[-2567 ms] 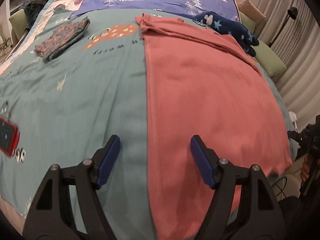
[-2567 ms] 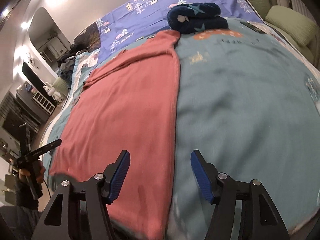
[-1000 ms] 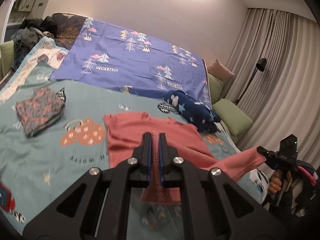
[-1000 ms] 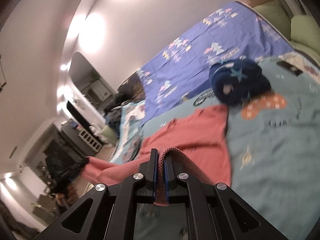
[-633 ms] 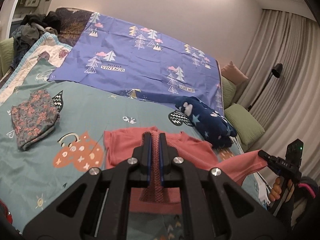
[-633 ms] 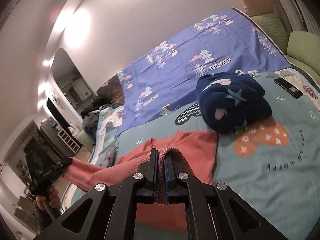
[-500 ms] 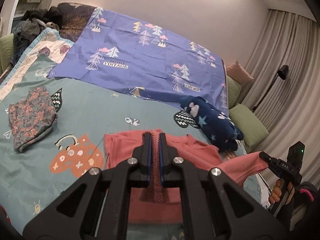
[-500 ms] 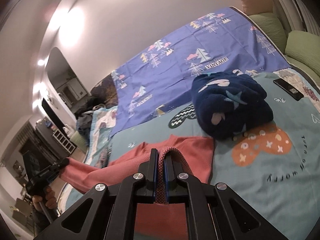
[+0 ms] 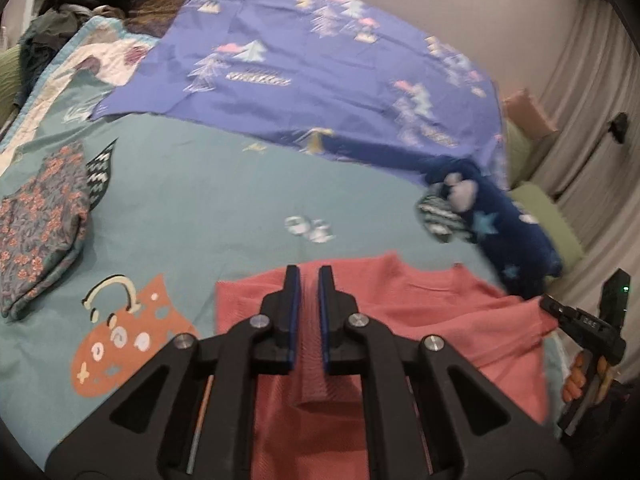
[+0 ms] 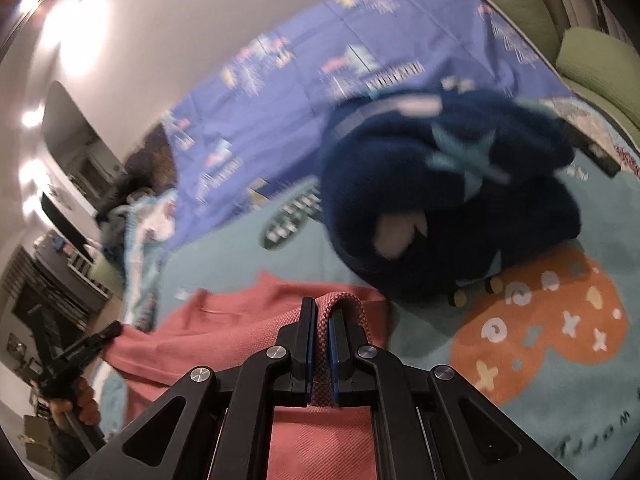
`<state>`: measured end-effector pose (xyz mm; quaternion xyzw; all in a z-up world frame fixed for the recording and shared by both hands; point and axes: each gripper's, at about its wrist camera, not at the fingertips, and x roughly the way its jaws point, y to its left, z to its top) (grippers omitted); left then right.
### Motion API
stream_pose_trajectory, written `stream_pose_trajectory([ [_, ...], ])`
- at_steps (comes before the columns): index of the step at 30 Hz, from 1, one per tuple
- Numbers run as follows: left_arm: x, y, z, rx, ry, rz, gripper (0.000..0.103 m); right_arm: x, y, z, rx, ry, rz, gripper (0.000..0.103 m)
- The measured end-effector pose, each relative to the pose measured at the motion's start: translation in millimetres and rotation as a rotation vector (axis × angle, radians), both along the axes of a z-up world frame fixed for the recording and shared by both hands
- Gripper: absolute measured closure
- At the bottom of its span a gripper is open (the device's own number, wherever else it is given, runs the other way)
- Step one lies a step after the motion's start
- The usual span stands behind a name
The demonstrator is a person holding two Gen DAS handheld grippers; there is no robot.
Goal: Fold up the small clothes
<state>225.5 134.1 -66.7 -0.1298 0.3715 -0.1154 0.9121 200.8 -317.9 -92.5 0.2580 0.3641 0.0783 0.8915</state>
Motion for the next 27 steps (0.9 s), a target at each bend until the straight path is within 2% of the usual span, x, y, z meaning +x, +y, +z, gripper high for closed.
stream_pose_trajectory([
  [3,9.4,11.3,-17.8,-0.006,0.051,0.029,0.086,11.7,-1.5,-23.6,-0.012,0.092,0.014,0.095],
  [5,3.4,21.6,-18.5,-0.024,0.053,0.043,0.081,2.2,-10.0,-24.7,0.014,0.091,0.008,0.088],
  [7,-9.7,30.3,-12.2,-0.019,0.025,0.040,0.066,-14.9,-19.6,-19.0,0.006,0.080,-0.023,0.066],
  [8,-20.1,34.2,-8.0,-0.015,0.007,0.035,0.061,-30.1,-24.8,-14.8,0.001,0.068,-0.036,0.061],
  [10,-45.4,42.6,-3.3,-0.016,-0.010,0.018,0.042,-58.8,-28.7,-10.6,0.005,0.062,-0.027,0.057],
  [11,-58.3,45.2,-3.6,-0.016,-0.004,0.001,0.041,-73.3,-29.3,-10.9,0.009,0.069,-0.014,0.057],
  [15,-111.2,48.0,-22.0,-0.012,0.079,-0.058,0.040,-136.5,-18.4,-19.8,0.031,0.111,0.046,0.057],
  [19,-145.4,48.8,-52.0,-0.112,0.214,-0.086,0.040,-181.8,-3.6,-41.0,0.192,0.156,0.110,0.057],
  [21,-153.0,46.5,-60.3,-0.187,0.231,-0.107,0.038,-186.2,3.0,-50.3,0.268,0.153,0.136,0.057],
  [22,-153.4,45.1,-60.7,-0.209,0.218,-0.102,0.033,-182.9,5.9,-52.9,0.292,0.153,0.131,0.057],
  [25,-140.5,40.6,-62.0,-0.270,0.204,-0.088,0.032,-158.6,9.5,-60.9,0.381,0.110,0.132,0.056],
  [26,-134.9,39.1,-62.5,-0.285,0.192,-0.076,0.038,-153.8,11.9,-62.6,0.394,0.104,0.126,0.056],
  [27,-128.4,36.9,-63.6,-0.300,0.184,-0.068,0.070,-143.9,13.2,-64.1,0.412,0.093,0.112,0.057],
])
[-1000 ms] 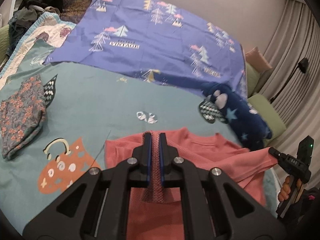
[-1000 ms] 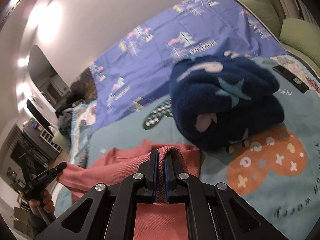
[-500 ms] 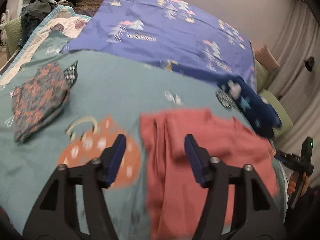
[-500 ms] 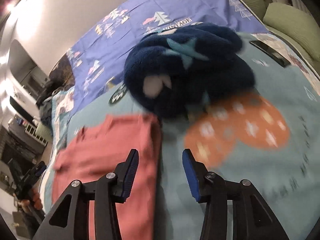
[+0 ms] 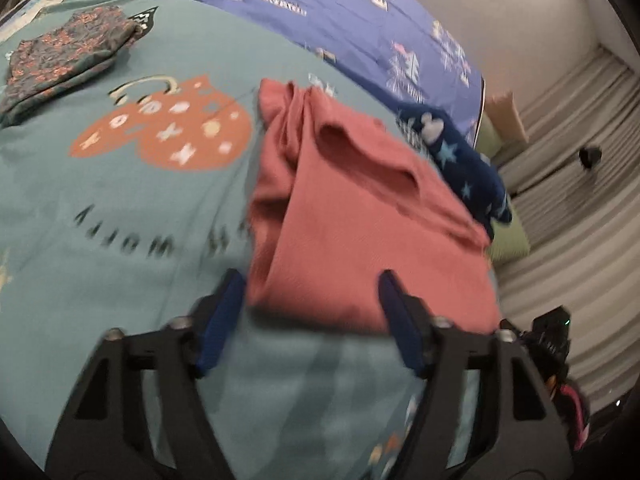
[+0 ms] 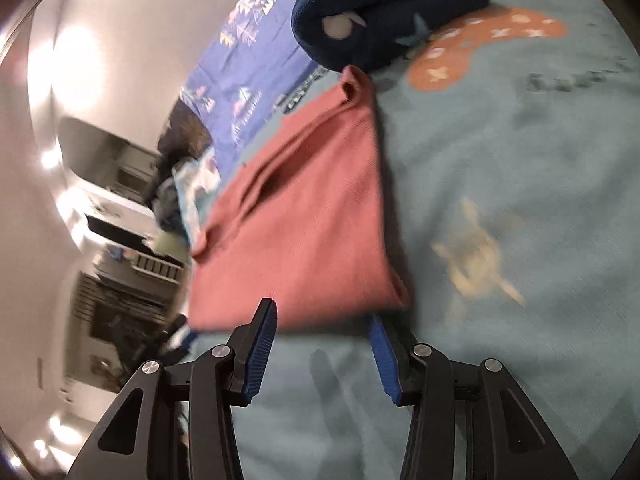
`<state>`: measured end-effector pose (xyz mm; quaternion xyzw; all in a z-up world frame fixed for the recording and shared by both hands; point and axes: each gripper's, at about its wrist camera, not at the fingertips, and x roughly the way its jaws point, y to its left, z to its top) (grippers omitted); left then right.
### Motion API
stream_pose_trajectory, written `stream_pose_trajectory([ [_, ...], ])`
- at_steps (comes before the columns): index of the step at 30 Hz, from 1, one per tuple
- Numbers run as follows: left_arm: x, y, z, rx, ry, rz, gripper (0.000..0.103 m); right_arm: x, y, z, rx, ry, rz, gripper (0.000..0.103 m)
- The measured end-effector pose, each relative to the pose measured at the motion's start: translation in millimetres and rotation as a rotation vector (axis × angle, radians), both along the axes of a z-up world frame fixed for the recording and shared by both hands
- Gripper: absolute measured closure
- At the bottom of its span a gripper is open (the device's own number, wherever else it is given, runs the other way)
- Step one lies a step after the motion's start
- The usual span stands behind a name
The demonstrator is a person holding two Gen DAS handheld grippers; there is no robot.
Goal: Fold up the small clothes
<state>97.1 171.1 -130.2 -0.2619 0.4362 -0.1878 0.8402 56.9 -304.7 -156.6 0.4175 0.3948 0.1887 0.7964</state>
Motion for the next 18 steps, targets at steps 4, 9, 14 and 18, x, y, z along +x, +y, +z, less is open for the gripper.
stream_pose_trajectory([
  [4,13.9,-6.9,-6.6,-0.066,0.045,0.029,0.092,20.8,4.0,2.6,-0.024,0.043,-0.053,0.097],
  [9,-16.5,-10.7,30.1,0.008,-0.062,-0.001,0.092,-9.5,6.7,36.5,-0.134,-0.031,-0.052,0.098],
  [14,-65.4,-16.6,57.9,0.097,-0.112,-0.092,0.092,-58.8,-1.6,45.0,-0.160,-0.004,-0.027,0.098],
  [18,-114.1,-20.6,51.4,0.181,-0.076,-0.150,0.091,-94.2,3.7,27.3,-0.179,0.077,-0.001,0.097],
])
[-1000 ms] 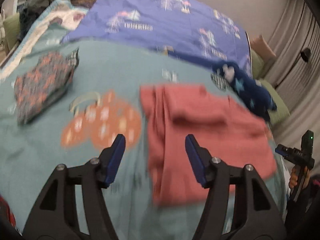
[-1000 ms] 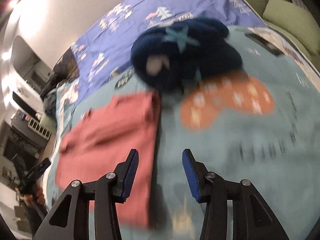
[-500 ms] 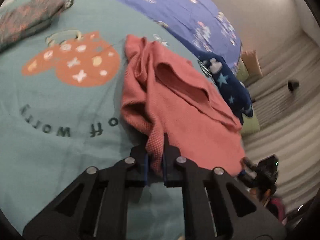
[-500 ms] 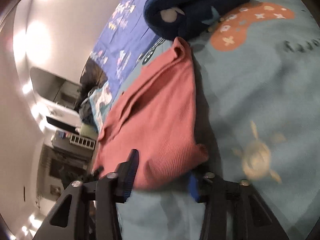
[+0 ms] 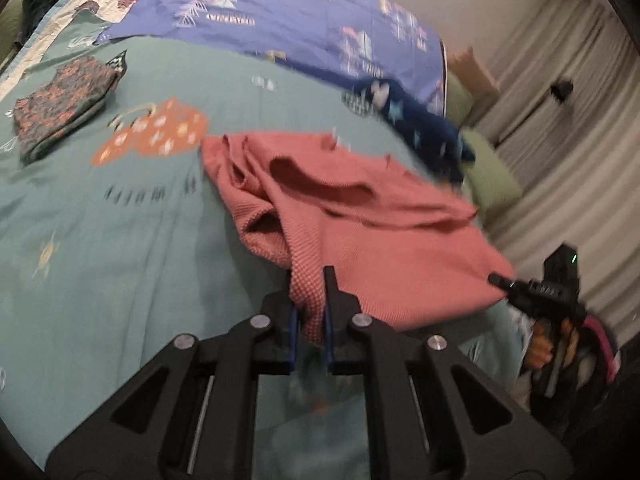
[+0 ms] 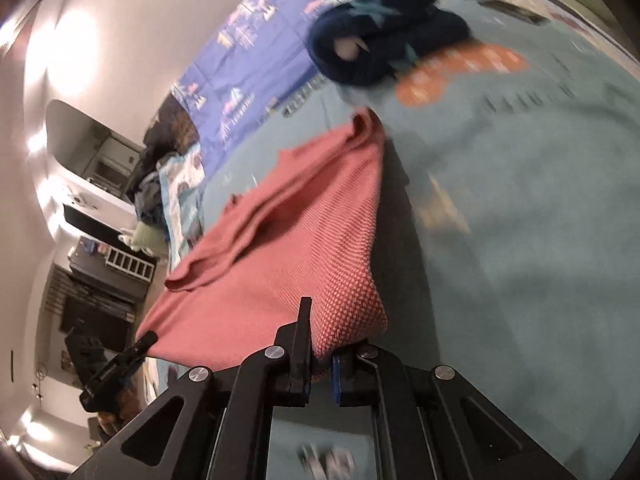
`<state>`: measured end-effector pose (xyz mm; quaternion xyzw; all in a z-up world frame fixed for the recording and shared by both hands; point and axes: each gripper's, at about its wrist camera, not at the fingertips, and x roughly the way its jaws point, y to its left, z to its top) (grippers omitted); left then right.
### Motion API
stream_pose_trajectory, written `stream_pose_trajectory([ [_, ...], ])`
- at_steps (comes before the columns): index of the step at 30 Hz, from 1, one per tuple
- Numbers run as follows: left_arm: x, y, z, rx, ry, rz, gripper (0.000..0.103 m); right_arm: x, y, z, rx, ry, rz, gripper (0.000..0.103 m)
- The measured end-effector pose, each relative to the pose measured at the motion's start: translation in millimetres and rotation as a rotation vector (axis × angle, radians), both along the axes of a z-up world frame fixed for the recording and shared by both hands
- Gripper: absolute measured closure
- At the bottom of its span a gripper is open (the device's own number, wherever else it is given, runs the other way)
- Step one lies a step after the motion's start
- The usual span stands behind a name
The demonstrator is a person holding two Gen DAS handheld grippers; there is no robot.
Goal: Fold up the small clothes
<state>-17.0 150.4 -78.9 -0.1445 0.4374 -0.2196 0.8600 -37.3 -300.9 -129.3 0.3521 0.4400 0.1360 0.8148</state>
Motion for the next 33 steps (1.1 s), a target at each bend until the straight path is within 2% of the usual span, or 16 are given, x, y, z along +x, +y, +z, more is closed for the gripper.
stream_pose_trajectory([
  [3,-23.4,0.8,-13.4,0.070,0.045,0.000,0.088,-19.1,4.3,-18.1,-0.074,0.095,0.023,0.095],
  [5,-26.6,7.3,-14.8,0.109,0.067,0.031,0.087,-25.6,-8.4,-13.8,-0.081,0.106,0.008,0.090],
  [6,-26.5,14.8,-11.2,0.126,0.066,0.067,0.087,-25.7,-16.1,-6.1,-0.129,0.112,-0.022,0.085],
  [9,-20.7,25.2,11.5,0.152,-0.017,0.129,0.087,-19.8,-24.4,25.2,-0.356,0.026,-0.086,0.079],
  [10,-16.2,24.1,17.8,0.152,-0.046,0.123,0.087,-12.6,-24.2,34.4,-0.411,-0.004,-0.091,0.079],
  [11,-9.5,20.5,23.3,0.148,-0.071,0.108,0.085,-4.9,-23.3,40.6,-0.413,-0.038,-0.074,0.079],
  [13,11.5,9.3,27.0,0.126,-0.102,0.069,0.067,16.5,-22.5,43.2,-0.348,-0.079,-0.031,0.078],
  [15,36.7,-4.8,21.0,0.118,-0.085,0.045,0.056,42.0,-21.2,39.5,-0.279,-0.073,-0.020,0.077],
  [19,75.0,-24.5,-3.1,0.110,0.009,0.018,0.055,77.7,-28.0,26.1,-0.127,-0.040,-0.038,0.076],
  [21,84.6,-29.2,-7.8,0.097,0.028,0.007,0.055,89.9,-27.2,21.8,-0.103,-0.033,-0.042,0.074],
  [23,87.0,-31.1,-8.4,0.090,0.023,-0.013,0.059,99.6,-26.1,17.9,-0.105,-0.024,-0.038,0.072],
  [24,88.8,-33.0,-7.1,0.093,0.013,-0.023,0.074,105.2,-24.7,16.9,-0.109,-0.021,-0.034,0.072],
  [25,90.4,-34.0,-5.2,0.098,0.005,-0.035,0.092,111.8,-23.3,17.1,-0.114,-0.017,-0.027,0.079],
  [27,97.5,-34.1,0.5,0.084,0.001,-0.042,0.094,119.0,-22.6,21.3,-0.094,-0.036,-0.010,0.095],
  [30,113.3,-28.4,17.8,-0.007,-0.031,-0.017,0.094,130.1,-29.1,32.7,-0.025,-0.090,-0.020,0.095],
  [33,137.3,-27.8,29.8,-0.045,-0.076,0.036,0.094,152.9,-36.4,38.5,0.016,-0.112,-0.048,0.095],
])
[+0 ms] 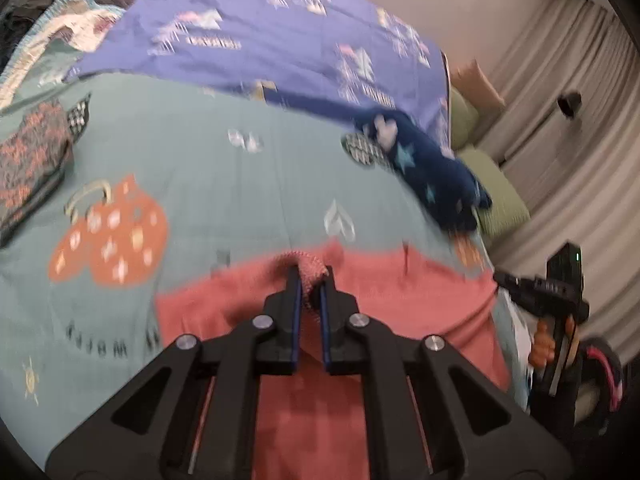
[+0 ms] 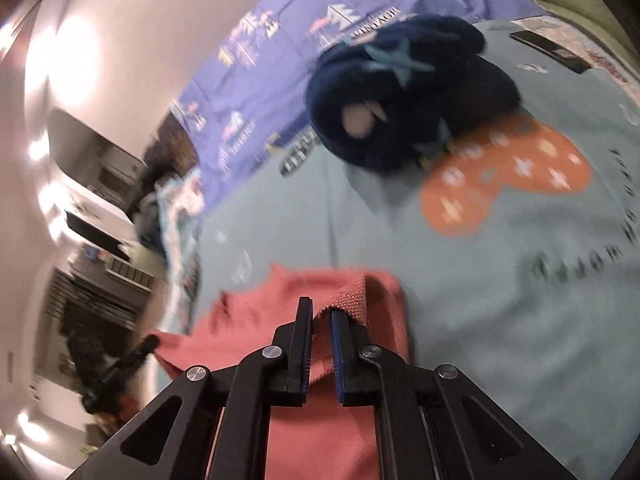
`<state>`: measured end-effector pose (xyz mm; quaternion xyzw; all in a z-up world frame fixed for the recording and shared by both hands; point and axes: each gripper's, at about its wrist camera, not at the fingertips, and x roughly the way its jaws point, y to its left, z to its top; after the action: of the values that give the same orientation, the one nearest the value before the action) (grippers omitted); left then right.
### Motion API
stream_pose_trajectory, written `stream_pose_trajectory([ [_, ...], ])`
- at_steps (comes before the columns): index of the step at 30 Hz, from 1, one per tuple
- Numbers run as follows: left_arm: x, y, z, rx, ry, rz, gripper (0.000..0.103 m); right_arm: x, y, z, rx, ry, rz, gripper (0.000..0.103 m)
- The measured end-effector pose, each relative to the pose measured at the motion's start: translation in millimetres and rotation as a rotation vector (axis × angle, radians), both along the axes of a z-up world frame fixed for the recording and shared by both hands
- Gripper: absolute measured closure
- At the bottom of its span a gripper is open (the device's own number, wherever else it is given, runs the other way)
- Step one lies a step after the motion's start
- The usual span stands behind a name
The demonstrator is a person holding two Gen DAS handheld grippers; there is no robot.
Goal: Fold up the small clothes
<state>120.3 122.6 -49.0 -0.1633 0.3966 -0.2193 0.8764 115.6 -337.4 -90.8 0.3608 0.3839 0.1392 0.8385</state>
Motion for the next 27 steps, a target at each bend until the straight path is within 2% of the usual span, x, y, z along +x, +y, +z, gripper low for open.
stream_pose_trajectory([
  [2,18.1,4.4,-4.4,-0.021,0.017,0.048,0.094,14.8,-4.5,-3.9,-0.020,0.036,-0.044,0.092],
  [5,34.4,11.4,-21.2,-0.021,0.086,0.088,0.093,21.5,-8.6,-12.2,-0.001,0.064,-0.063,0.090],
  [7,35.0,13.6,-31.4,-0.021,0.120,0.091,0.087,18.0,-10.6,-13.2,-0.042,0.064,-0.079,0.081],
  [8,31.3,14.5,-34.0,-0.010,0.117,0.095,0.083,13.9,-11.6,-13.0,-0.062,0.058,-0.090,0.078],
  [10,24.5,17.4,-32.6,0.030,0.094,0.134,0.060,6.6,-15.9,-13.6,-0.084,0.053,-0.100,0.068],
  [14,9.4,31.6,-20.4,0.073,0.029,0.183,0.056,-2.9,-18.7,-13.5,-0.148,0.047,-0.074,0.068],
  [18,2.8,29.8,-18.8,0.105,0.007,0.121,0.046,-2.3,-0.4,-17.4,-0.244,0.057,0.010,0.067],
  [22,17.4,8.7,-36.7,0.182,0.050,0.045,0.046,9.6,9.6,-23.9,-0.248,0.054,0.068,0.067],
  [26,46.8,-6.4,-56.9,0.175,0.106,0.000,0.046,30.6,13.2,-27.2,-0.245,0.036,0.092,0.063],
  [27,51.7,-8.2,-60.9,0.166,0.120,-0.010,0.058,35.7,13.6,-29.2,-0.241,0.035,0.099,0.063],
])
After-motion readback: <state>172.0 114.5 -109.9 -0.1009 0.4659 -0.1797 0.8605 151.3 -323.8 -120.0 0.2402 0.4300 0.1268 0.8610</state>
